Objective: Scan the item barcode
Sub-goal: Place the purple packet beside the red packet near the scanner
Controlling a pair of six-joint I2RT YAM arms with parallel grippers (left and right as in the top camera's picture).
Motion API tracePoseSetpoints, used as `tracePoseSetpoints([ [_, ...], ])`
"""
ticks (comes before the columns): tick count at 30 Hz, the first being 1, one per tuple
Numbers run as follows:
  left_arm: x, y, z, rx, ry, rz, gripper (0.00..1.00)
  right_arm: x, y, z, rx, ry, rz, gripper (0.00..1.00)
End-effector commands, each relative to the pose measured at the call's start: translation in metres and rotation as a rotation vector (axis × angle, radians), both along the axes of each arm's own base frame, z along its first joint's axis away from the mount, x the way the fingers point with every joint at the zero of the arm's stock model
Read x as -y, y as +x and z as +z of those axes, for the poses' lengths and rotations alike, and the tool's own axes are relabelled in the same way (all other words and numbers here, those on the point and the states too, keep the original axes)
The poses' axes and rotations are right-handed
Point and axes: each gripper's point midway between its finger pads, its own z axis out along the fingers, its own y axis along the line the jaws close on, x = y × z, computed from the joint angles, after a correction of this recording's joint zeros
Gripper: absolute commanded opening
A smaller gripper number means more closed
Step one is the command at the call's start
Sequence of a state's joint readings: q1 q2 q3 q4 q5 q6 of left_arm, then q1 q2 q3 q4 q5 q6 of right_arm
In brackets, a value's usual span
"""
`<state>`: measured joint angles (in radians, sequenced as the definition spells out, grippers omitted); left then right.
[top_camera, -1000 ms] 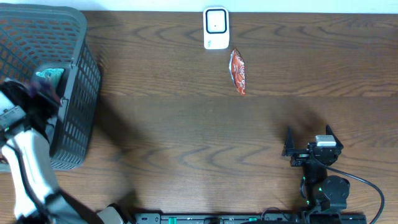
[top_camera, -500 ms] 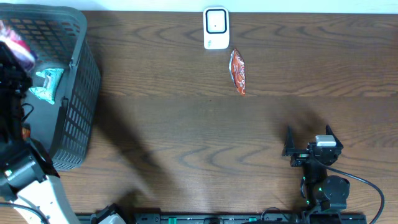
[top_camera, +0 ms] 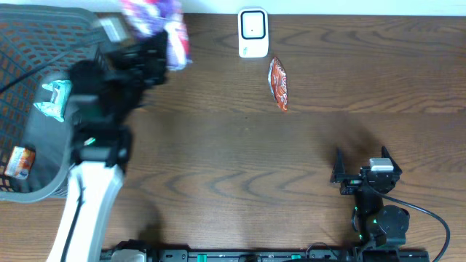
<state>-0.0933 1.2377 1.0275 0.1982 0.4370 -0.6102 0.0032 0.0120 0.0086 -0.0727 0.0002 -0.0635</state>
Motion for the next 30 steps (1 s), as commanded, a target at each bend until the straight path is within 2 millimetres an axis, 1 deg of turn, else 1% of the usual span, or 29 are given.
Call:
tracePoseSetpoints([
  [1, 0.018, 0.029, -0.040, -0.064, 0.098, 0.086, 0.07, 0.003, 0.000, -0.001, 0.001, -0.013, -0.014, 0.99],
  [2, 0.029, 0.037, -0.065, -0.115, 0.124, 0.101, 0.07, 0.003, 0.000, -0.001, 0.000, -0.013, -0.014, 0.99],
  [6, 0.056, 0.050, -0.130, -0.234, 0.201, 0.116, 0.07, 0.003, 0.000, -0.001, 0.000, -0.013, -0.014, 0.99],
  [9, 0.077, 0.053, -0.169, -0.294, 0.239, 0.088, 0.07, 0.003, 0.000, -0.001, 0.000, -0.013, -0.014, 0.99],
  [12, 0.099, 0.049, -0.208, -0.359, 0.278, 0.040, 0.08, 0.003, 0.000, -0.001, 0.000, -0.013, -0.014, 0.99],
  [14, 0.110, 0.045, -0.223, -0.383, 0.296, 0.015, 0.08, 0.003, 0.000, -0.001, 0.000, -0.013, -0.014, 0.99],
  [15, 0.115, 0.043, -0.226, -0.388, 0.301, 0.005, 0.12, 0.003, 0.000, -0.001, 0.000, -0.013, -0.014, 0.99],
  [16, 0.120, 0.041, -0.228, -0.390, 0.305, -0.006, 0.22, 0.003, 0.000, -0.001, 0.000, -0.013, -0.014, 0.99],
  [17, 0.124, 0.039, -0.228, -0.389, 0.307, -0.015, 0.33, 0.003, 0.000, -0.001, 0.000, -0.013, -0.014, 0.99],
  [18, 0.130, 0.036, -0.228, -0.385, 0.308, -0.029, 0.38, 0.003, 0.000, -0.001, 0.000, -0.013, -0.014, 0.99],
  [21, 0.139, 0.031, -0.219, -0.365, 0.303, -0.047, 0.43, 0.003, 0.000, -0.001, 0.000, -0.013, -0.014, 0.99],
  [23, 0.140, 0.031, -0.205, -0.336, 0.289, -0.048, 0.43, 0.003, 0.000, -0.001, 0.000, -0.013, -0.014, 0.99],
  [25, 0.138, 0.031, -0.181, -0.288, 0.263, -0.041, 0.43, 0.003, 0.000, -0.001, 0.000, -0.013, -0.014, 0.99],
  [27, 0.129, 0.031, -0.144, -0.216, 0.222, -0.022, 0.44, 0.003, 0.000, -0.001, 0.000, -0.013, -0.014, 0.99],
  [29, 0.113, 0.029, -0.100, -0.131, 0.176, 0.010, 0.45, 0.003, 0.000, -0.001, 0.000, -0.013, -0.014, 0.99],
  [30, 0.102, 0.027, -0.078, -0.090, 0.154, 0.031, 0.45, 0.003, 0.000, -0.001, 0.000, -0.013, -0.014, 0.99],
])
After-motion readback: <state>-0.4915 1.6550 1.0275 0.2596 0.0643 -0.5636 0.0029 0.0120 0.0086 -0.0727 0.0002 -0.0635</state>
